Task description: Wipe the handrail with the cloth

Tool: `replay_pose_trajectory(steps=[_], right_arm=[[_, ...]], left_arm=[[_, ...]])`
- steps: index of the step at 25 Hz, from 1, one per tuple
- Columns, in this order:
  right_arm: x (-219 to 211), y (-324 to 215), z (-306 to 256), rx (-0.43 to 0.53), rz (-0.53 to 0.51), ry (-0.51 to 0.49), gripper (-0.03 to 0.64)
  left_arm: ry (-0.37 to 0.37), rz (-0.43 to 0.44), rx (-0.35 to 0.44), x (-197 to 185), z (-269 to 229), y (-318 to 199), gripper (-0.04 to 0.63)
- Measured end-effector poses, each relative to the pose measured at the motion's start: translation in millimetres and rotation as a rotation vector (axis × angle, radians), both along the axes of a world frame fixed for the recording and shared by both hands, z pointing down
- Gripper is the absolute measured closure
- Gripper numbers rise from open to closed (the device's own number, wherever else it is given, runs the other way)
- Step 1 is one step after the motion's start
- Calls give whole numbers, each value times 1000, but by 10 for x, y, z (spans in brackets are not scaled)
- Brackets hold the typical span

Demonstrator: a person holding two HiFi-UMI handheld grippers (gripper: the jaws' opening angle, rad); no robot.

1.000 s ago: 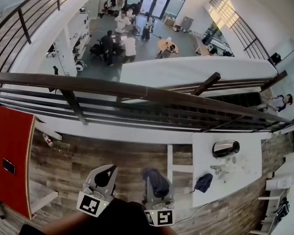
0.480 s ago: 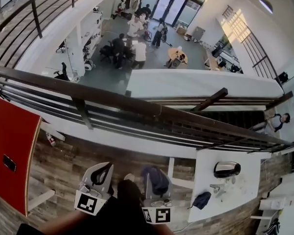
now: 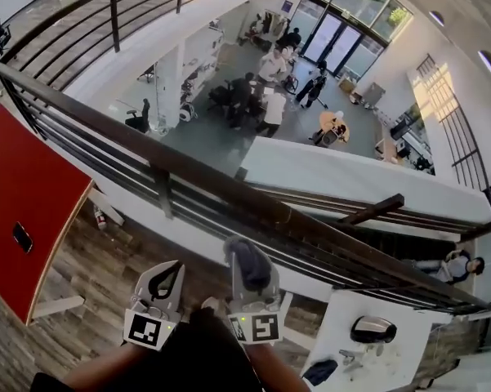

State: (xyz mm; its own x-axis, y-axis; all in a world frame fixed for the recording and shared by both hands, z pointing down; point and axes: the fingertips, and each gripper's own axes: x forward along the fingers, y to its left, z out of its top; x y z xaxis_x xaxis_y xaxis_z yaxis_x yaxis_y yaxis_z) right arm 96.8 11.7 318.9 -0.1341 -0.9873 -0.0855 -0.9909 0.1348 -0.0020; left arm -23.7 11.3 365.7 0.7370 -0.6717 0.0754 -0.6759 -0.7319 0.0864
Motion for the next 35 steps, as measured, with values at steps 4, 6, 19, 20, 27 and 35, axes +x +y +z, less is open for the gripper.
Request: replay_pose_trajectory(steps=[4,6,19,20,27,35], right_arm=[[-132,-544,-53,24,-93,33,509],[-235,-825,-39,33,-145,61,509],[-725,-2622,601,-78,-286,57,508],[-739,-2709,658,-95,-286,60,508],[-702,-3139,1093,-229,-223,70,508],[-716,-3239,1306,-322,-151,246,508]], left_arm=[[-11,-67,5,-92,-71,-220,597],[-1,-112,17,-154,-105,-324,597],[38,-341,72,-777,-172,-424,597],[38,-360,71,-824,-178,-401,597],[28,-432,44,-1075,-153,-253,597],[27,-396,32,-1111,-121,-299,597]])
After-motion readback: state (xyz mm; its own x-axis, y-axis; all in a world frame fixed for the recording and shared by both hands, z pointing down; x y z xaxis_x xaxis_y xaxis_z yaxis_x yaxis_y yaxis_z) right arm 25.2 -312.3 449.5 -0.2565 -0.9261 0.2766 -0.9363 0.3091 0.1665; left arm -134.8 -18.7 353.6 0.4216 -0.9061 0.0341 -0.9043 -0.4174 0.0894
